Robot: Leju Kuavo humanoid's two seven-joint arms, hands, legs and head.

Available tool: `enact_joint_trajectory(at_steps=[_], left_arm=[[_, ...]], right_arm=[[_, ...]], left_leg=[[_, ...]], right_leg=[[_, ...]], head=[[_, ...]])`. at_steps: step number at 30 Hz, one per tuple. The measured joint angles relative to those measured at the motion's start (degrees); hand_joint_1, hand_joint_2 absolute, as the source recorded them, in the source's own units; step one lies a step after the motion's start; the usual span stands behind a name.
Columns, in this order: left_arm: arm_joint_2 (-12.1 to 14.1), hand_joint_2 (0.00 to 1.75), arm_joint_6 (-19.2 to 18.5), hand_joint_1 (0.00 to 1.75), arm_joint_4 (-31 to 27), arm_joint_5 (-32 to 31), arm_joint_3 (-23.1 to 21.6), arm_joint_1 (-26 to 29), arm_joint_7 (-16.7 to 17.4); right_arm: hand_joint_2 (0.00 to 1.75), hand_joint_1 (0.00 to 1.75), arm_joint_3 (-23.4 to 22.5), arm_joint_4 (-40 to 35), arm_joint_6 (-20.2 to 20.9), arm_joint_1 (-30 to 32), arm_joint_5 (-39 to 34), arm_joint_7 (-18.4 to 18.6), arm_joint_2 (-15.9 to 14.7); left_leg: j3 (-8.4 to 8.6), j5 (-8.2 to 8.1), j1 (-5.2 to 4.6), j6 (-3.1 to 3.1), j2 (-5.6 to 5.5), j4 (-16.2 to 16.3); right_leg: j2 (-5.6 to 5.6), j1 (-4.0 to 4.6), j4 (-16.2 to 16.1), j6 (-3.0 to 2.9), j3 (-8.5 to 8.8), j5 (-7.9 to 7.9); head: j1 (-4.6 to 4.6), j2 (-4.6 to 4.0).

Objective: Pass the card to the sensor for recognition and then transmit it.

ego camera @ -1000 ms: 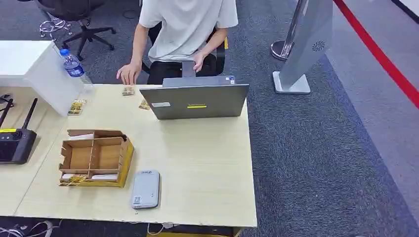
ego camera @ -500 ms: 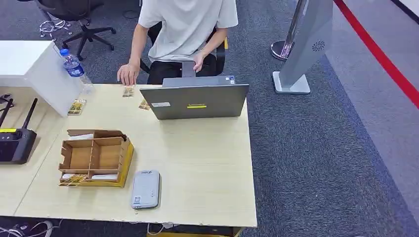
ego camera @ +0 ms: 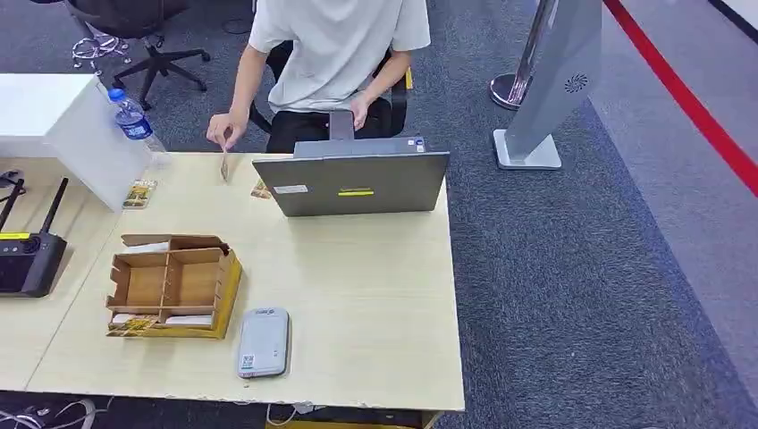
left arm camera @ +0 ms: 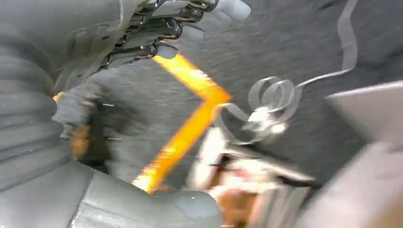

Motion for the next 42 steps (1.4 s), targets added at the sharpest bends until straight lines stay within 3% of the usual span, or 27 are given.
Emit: enact_joint_trajectory(at_steps=[13,24,33,37,42], left_arm=[[3.93,1.75,-5.86,0.00,-20.66,11.52,11.15,-6.02,6.21],[1.77,1.75,-7.78,0.00,-43.56,16.86,12.78,-5.06,9.24],[-0.55,1.75,-13.25,0.00,-61.33,20.50,15.69,-4.21,6.05],[-1.25,1.75,-12.67,0.00,-68.61,16.97,15.69,-4.96,4.24],[-0.24,1.75,-9.68,0.00,-72.76,8.38,14.90,-6.91,2.32]], right_arm=[[1.75,0.00,2.95,0.42,2.36,-0.47,5.70,0.17,-0.04],[1.75,0.00,3.54,0.61,3.32,-0.57,7.10,0.13,-0.07],[1.75,0.00,4.61,0.83,3.80,-0.56,8.54,-0.31,-0.13],[1.75,0.00,4.79,0.87,4.04,-0.57,9.13,-0.31,-0.15],[1.75,0.00,5.70,0.92,4.15,-0.58,10.14,-0.22,-0.15]], left_leg=[[-0.01,0.08,0.00,-0.06,-0.01,-0.01],[-0.05,0.07,0.00,-0.06,-0.03,-0.01],[-0.04,0.07,0.00,-0.06,-0.03,-0.01],[-0.02,0.07,0.00,-0.06,-0.03,0.00],[0.03,0.08,0.00,-0.07,0.00,0.00]], right_leg=[[0.01,0.01,0.02,-0.01,0.01,0.01],[-0.02,0.00,0.02,-0.01,0.01,0.01],[-0.02,0.01,0.02,-0.01,-0.01,0.01],[-0.01,0.00,0.01,-0.01,-0.01,0.01],[0.03,0.00,0.01,-0.01,-0.01,0.01]], head=[[0.02,0.00],[0.04,0.00],[0.04,0.00],[0.04,0.00],[0.07,0.00]])
